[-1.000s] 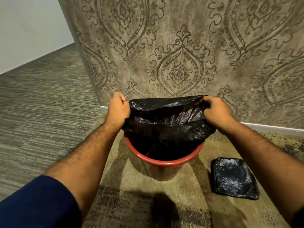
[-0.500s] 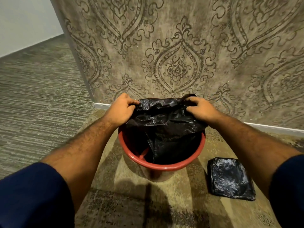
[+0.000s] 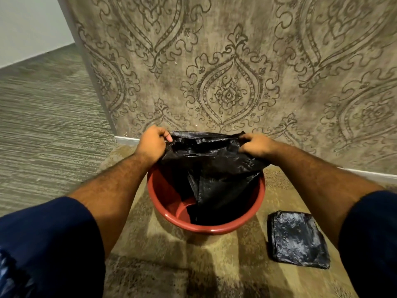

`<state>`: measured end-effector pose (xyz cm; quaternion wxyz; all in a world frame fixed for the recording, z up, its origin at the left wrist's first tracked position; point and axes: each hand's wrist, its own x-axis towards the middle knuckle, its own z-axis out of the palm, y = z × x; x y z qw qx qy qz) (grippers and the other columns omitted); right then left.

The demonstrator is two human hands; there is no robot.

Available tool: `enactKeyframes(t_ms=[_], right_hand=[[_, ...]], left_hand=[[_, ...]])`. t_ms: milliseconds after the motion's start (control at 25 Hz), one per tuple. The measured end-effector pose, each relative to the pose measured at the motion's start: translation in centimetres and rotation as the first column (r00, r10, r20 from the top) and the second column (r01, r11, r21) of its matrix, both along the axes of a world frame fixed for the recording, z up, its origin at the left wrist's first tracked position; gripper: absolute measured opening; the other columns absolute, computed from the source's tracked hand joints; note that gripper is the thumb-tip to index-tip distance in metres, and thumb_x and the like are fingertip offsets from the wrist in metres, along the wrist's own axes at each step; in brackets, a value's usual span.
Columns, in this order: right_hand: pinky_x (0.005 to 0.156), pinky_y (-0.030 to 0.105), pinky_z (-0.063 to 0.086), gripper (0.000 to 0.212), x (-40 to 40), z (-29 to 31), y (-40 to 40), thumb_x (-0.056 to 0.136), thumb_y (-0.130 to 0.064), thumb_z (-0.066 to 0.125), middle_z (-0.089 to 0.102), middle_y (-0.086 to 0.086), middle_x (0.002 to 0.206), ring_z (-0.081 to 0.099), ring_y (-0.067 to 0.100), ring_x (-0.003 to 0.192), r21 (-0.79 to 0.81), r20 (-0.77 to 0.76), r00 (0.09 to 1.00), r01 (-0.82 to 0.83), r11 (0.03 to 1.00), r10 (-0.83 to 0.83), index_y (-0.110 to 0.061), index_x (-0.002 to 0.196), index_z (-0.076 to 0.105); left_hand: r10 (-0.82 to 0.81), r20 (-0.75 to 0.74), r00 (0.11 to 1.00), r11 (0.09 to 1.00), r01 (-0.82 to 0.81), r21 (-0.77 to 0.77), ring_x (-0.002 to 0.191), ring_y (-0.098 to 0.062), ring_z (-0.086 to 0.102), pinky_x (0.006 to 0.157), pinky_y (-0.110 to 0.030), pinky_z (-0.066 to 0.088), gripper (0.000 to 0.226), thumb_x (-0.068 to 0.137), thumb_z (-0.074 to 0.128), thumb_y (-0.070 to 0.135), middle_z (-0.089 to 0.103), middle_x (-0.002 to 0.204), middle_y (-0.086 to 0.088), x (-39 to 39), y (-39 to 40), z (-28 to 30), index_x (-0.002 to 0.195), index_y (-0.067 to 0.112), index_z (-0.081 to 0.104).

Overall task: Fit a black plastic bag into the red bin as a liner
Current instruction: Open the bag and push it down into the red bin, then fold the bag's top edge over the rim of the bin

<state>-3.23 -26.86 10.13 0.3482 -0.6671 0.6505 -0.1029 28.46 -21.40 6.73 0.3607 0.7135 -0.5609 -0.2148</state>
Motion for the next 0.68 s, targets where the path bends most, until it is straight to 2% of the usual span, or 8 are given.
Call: enactKeyframes(t_ms=[80, 160, 240, 320, 400, 440, 560, 680], right_hand=[[0.078, 0.034, 0.061, 0.062, -0.3, -0.1, 0.2, 0.089, -0.01, 0.069, 0.07, 0.004, 0.104, 0.07, 0.018, 0.087, 0.029, 0.041, 0.999, -0.001, 1.0, 0.0, -0.02, 0.149, 0.059], [0.067, 0.031, 0.058, 0.046, -0.5, -0.3, 0.6, 0.088, -0.011, 0.07, 0.074, 0.008, 0.104, 0.072, 0.022, 0.084, 0.109, 0.066, 0.998, -0.007, 0.994, 0.0, -0.018, 0.133, 0.067], [0.075, 0.037, 0.063, 0.037, -0.9, -0.7, 1.1, 0.083, -0.01, 0.073, 0.08, 0.013, 0.103, 0.078, 0.032, 0.092, 0.236, 0.123, 0.992, -0.028, 0.971, -0.001, -0.011, 0.12, 0.073], [0.084, 0.045, 0.065, 0.039, -1.3, -1.9, 1.5, 0.078, -0.007, 0.077, 0.082, 0.016, 0.105, 0.08, 0.037, 0.097, 0.286, 0.179, 0.984, -0.056, 0.957, 0.004, -0.009, 0.117, 0.074], [0.088, 0.048, 0.066, 0.051, -1.7, -3.1, 2.0, 0.069, -0.01, 0.083, 0.081, 0.015, 0.111, 0.08, 0.035, 0.099, 0.227, 0.225, 0.974, -0.036, 0.973, -0.016, -0.014, 0.119, 0.071], [0.091, 0.049, 0.065, 0.056, -1.9, -3.7, 2.3, 0.064, -0.013, 0.087, 0.08, 0.013, 0.113, 0.079, 0.033, 0.101, 0.18, 0.258, 0.966, -0.017, 0.983, -0.03, -0.018, 0.117, 0.07], [0.096, 0.047, 0.062, 0.064, -2.4, -4.8, 3.8, 0.064, -0.007, 0.094, 0.08, 0.01, 0.117, 0.078, 0.029, 0.106, 0.085, 0.442, 0.894, 0.04, 0.996, -0.074, -0.018, 0.121, 0.067], [0.092, 0.036, 0.062, 0.083, -3.3, -5.3, 5.8, 0.066, 0.005, 0.093, 0.074, 0.007, 0.131, 0.077, 0.018, 0.107, 0.035, 0.573, 0.817, 0.064, 0.997, -0.072, -0.021, 0.137, 0.058]], left_hand=[[0.001, -0.067, 0.998, 0.999, 0.003, 0.05, 0.053, -0.022, 0.053, 0.048, -0.02, 0.04, 0.041, 0.095, 0.039, -0.008, 0.062, 0.063, -0.012, -0.3, -0.8, -0.1, 0.092, 0.009, 0.076], [0.029, -0.193, 0.981, 0.993, -0.005, 0.121, 0.076, -0.025, 0.063, 0.067, -0.023, 0.048, 0.038, 0.097, 0.041, -0.009, 0.07, 0.086, -0.016, -0.9, -1.0, 0.2, 0.101, 0.003, 0.077], [0.039, -0.299, 0.953, 0.982, 0.019, 0.19, 0.083, -0.025, 0.062, 0.065, -0.021, 0.045, 0.029, 0.097, 0.046, -0.006, 0.069, 0.092, -0.014, -1.3, -0.6, 0.0, 0.1, -0.003, 0.075], [0.037, -0.302, 0.953, 0.967, 0.042, 0.25, 0.093, -0.029, 0.071, 0.076, -0.024, 0.05, 0.024, 0.098, 0.062, 0.015, 0.075, 0.103, -0.012, -0.9, 0.2, -0.3, 0.109, -0.002, 0.074], [0.046, -0.46, 0.887, 0.942, 0.115, 0.317, 0.096, -0.032, 0.077, 0.089, -0.037, 0.061, 0.049, 0.085, 0.079, 0.041, 0.08, 0.105, -0.014, -0.2, 1.5, -0.2, 0.111, 0.0, 0.076], [0.018, -0.503, 0.864, 0.919, 0.184, 0.349, 0.096, -0.034, 0.077, 0.093, -0.043, 0.061, 0.055, 0.078, 0.084, 0.045, 0.081, 0.104, -0.017, 0.2, 2.2, 0.0, 0.11, 0.001, 0.077], [-0.085, -0.531, 0.843, 0.869, 0.323, 0.375, 0.104, -0.034, 0.072, 0.1, -0.045, 0.058, 0.043, 0.078, 0.087, 0.023, 0.077, 0.116, -0.021, 1.3, 3.9, 0.2, 0.115, 0.004, 0.077], [-0.144, -0.545, 0.826, 0.837, 0.396, 0.379, 0.111, -0.026, 0.071, 0.095, -0.037, 0.058, 0.055, 0.071, 0.089, 0.014, 0.075, 0.127, -0.014, 2.6, 6.1, 0.7, 0.124, 0.013, 0.072]])
